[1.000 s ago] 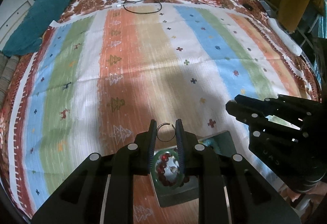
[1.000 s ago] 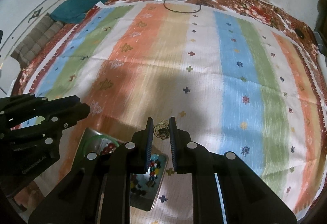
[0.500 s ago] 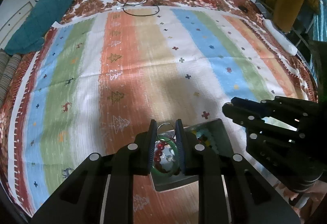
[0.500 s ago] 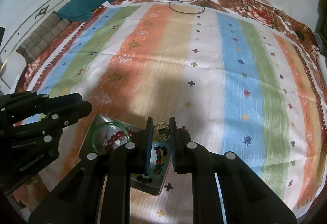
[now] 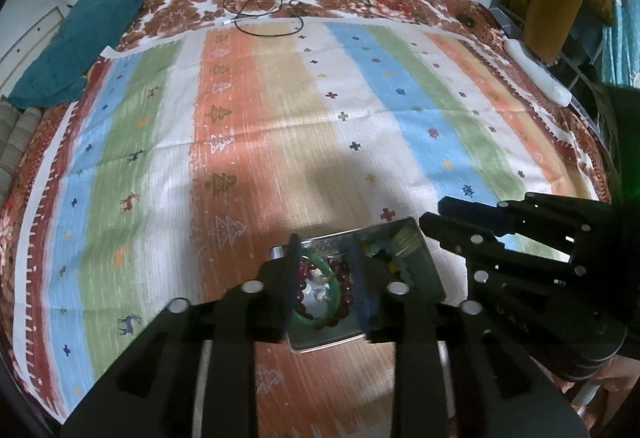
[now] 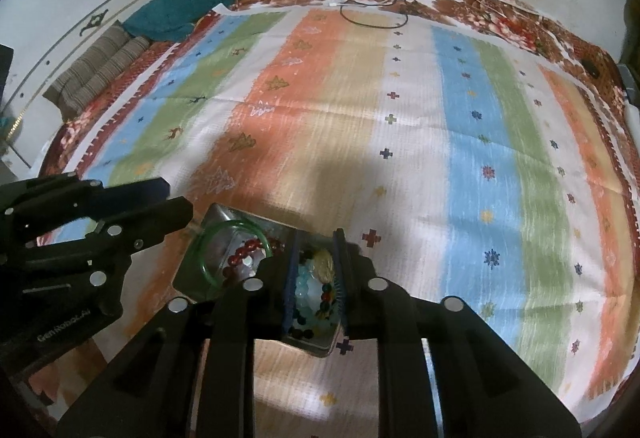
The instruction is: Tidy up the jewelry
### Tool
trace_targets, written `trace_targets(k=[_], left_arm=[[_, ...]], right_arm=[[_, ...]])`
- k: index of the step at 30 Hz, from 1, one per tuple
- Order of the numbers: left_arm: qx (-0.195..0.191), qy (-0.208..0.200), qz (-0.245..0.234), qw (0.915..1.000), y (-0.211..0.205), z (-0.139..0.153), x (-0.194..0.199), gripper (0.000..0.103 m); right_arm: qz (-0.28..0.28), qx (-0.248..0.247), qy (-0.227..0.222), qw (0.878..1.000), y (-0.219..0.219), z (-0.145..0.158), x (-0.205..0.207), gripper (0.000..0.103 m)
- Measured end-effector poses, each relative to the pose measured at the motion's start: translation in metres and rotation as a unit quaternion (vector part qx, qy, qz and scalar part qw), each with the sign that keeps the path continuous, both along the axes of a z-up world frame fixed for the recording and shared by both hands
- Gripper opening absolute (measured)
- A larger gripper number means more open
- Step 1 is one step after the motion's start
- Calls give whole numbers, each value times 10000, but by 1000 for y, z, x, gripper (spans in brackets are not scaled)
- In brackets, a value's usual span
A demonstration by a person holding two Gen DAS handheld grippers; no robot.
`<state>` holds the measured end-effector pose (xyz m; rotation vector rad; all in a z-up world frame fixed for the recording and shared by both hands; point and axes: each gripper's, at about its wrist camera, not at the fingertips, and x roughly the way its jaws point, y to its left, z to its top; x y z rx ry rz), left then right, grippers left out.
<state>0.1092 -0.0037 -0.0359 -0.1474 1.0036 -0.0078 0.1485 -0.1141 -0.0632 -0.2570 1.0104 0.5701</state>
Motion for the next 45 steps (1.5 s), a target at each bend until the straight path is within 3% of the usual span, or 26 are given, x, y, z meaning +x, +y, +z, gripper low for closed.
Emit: trace_targets(k=[1,11,24,39,42,45], left_arm=[[5,-3,17,10000,0,0,-2,31],[-45,-54,168,9998,4,4,-19,35],[-158,-304,-8,9994,-1,12,-52,46],[-242,-578,45,9980,-1,21,-93,77],[-189,-659,75,9976,-2,23,-100,88],[-136,-762,118,9969,-3,26,-107,95]], right_arm=[[-4,-11,-20,10000,-1,0,-1,30],[-65,23,-138,9999,-13,7,-15,39],[25,221,-384,9990,-33,21,-46,51],[25,409,-634,9971,-52,38,-75,82],[4,465,-669,9967,-57,39,-81,92],[-11,482,-726,9962,-60,40,-86,94]])
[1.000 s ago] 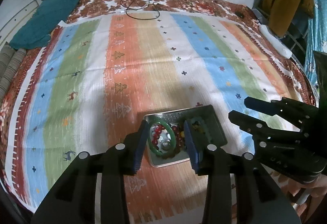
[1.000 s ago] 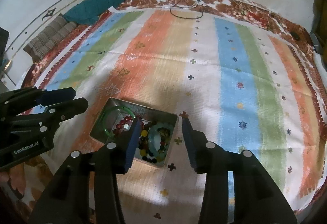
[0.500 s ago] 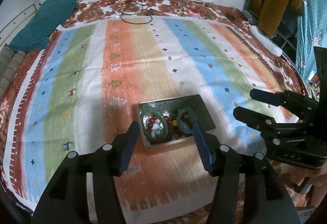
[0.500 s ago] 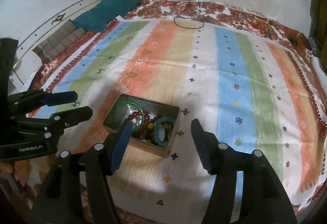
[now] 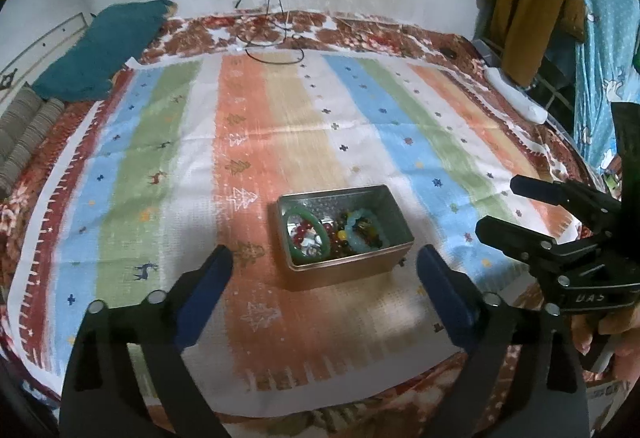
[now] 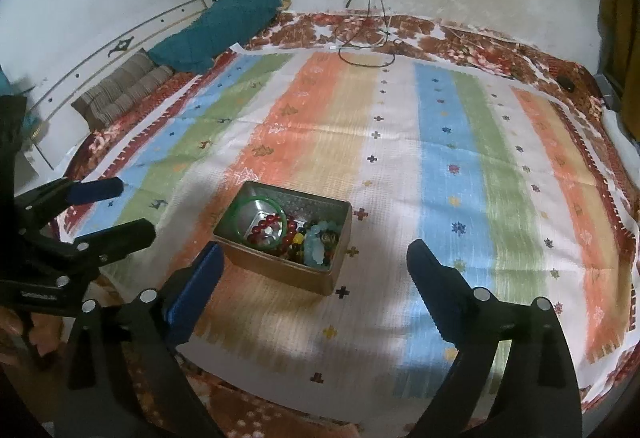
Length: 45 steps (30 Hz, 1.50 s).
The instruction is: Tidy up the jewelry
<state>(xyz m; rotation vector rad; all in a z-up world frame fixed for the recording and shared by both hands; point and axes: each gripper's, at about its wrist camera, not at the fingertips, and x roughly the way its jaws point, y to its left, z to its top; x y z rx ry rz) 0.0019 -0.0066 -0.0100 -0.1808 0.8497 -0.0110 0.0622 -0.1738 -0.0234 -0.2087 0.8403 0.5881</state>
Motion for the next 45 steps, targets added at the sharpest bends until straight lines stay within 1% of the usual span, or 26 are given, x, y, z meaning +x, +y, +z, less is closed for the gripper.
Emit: trace_targets(k=[1,6,9,12,22,27,32,40,45], left_arm=[[34,-23,14,10000,-1,0,-3,96],[264,-236,52,9994,-6,5,-14,97],[260,-265,135,9992,-4,5,-15,97],[293,-271,136,9991,-3,5,-15,97],[501,-389,145,9979,-10,6,-18,97],[529,-433,189,9975,-11,6,-19,97],[582,-558,174,9966,-13,8,-21,97],[682,-728,127,9949,-18,11,-25,97],[674,-749,139,9948,-17,11,-26,97]], right_arm=[[-3,-3,-24,10000,0,0,-1,96],[-19,76,-175,9998,-5,3,-11,97],[41,-16,-267,9996,-3,1,-18,97],[76,5,-382,9992,-4,3,-24,97],[-12,241,-419,9988,-12,6,-26,97],[-8,382,-452,9982,-16,8,-27,97],[29,501,-484,9976,-19,9,-29,97],[20,554,-616,9966,-19,10,-35,97],[-18,615,-624,9962,-21,11,-35,97]])
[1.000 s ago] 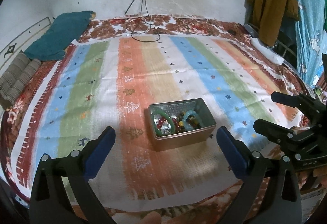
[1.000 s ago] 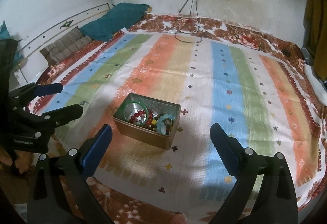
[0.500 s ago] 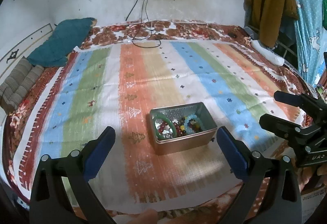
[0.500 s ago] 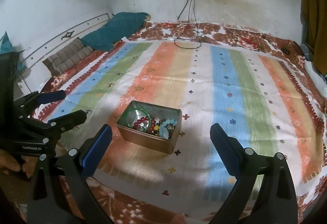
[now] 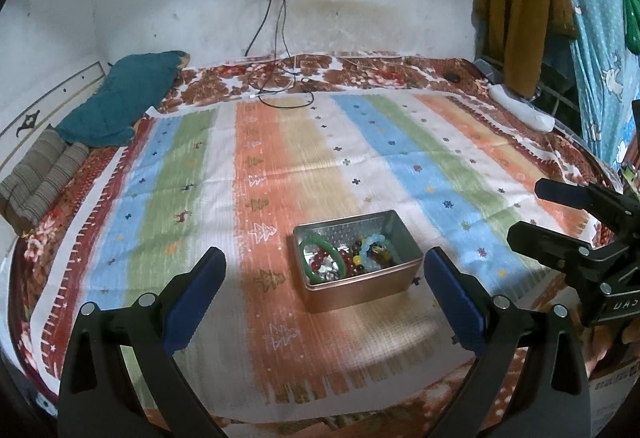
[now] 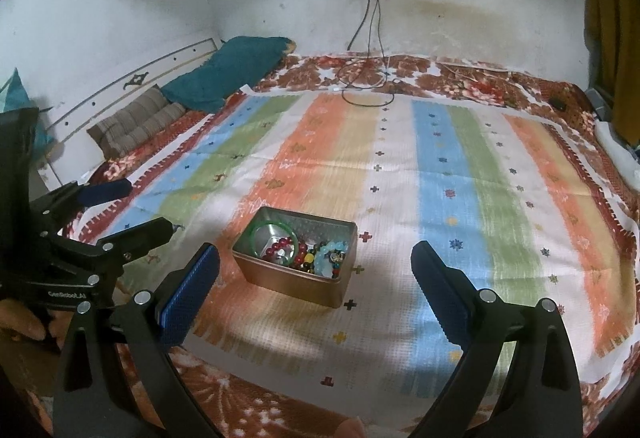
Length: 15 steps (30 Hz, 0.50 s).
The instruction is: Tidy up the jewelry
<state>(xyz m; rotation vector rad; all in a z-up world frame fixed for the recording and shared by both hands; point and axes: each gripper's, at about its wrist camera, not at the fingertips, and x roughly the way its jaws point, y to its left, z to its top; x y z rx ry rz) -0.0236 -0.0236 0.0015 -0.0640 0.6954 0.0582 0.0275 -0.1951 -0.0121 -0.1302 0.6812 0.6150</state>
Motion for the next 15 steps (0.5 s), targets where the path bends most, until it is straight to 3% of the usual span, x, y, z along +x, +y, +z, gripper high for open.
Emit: trace_targets(k=[15], left_arm=[[-53,-52,-52,10000,0,4,-1,97]], right_arm=[[22,-20,-101,9999,1,3,-6,97]])
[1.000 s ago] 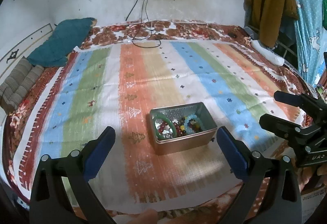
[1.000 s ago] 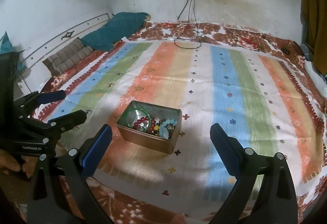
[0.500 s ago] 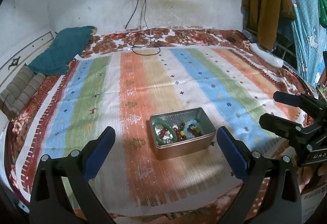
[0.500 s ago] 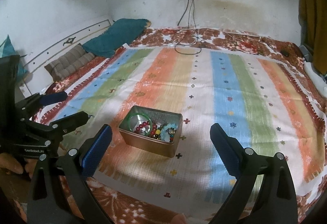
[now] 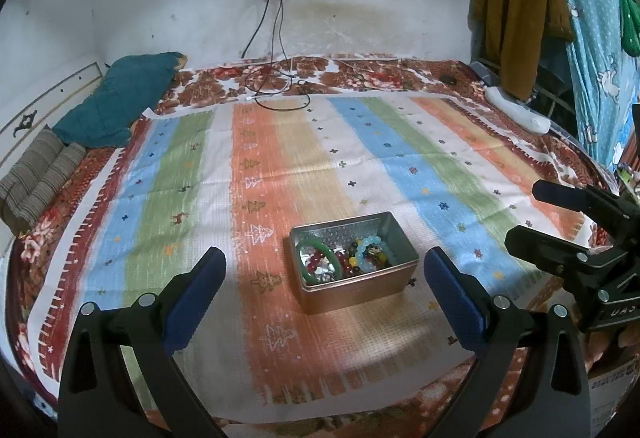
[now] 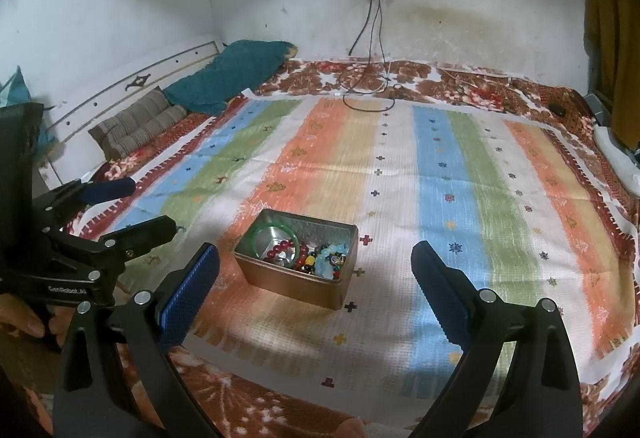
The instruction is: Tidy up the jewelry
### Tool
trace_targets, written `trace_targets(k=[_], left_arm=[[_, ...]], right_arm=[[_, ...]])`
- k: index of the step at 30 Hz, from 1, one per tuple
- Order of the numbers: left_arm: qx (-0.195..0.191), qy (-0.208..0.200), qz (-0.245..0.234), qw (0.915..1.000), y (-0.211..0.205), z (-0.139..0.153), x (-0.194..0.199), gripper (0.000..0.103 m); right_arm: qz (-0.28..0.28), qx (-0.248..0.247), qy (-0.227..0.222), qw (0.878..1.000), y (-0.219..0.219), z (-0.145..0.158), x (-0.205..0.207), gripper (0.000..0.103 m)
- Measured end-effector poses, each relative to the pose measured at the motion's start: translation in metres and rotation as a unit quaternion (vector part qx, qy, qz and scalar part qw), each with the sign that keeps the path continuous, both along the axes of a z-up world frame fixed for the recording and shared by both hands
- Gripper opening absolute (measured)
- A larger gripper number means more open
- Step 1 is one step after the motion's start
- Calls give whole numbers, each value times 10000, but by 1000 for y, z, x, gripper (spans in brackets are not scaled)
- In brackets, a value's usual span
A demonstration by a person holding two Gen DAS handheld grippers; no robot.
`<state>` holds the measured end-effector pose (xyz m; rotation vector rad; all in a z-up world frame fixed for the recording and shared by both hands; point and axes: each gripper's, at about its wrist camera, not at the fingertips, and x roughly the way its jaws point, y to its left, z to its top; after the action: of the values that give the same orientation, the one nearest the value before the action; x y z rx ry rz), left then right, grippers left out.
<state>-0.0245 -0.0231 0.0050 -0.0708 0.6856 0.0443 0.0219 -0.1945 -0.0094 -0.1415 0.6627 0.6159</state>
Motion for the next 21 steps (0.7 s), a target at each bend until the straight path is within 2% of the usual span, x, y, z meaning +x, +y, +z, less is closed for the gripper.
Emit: trace_targets(k=[21], left_arm=[[-20,-64,-73,10000,2,2,-1,97]], right_arm=[[-5,18,-19,10000,1,0,-2,97]])
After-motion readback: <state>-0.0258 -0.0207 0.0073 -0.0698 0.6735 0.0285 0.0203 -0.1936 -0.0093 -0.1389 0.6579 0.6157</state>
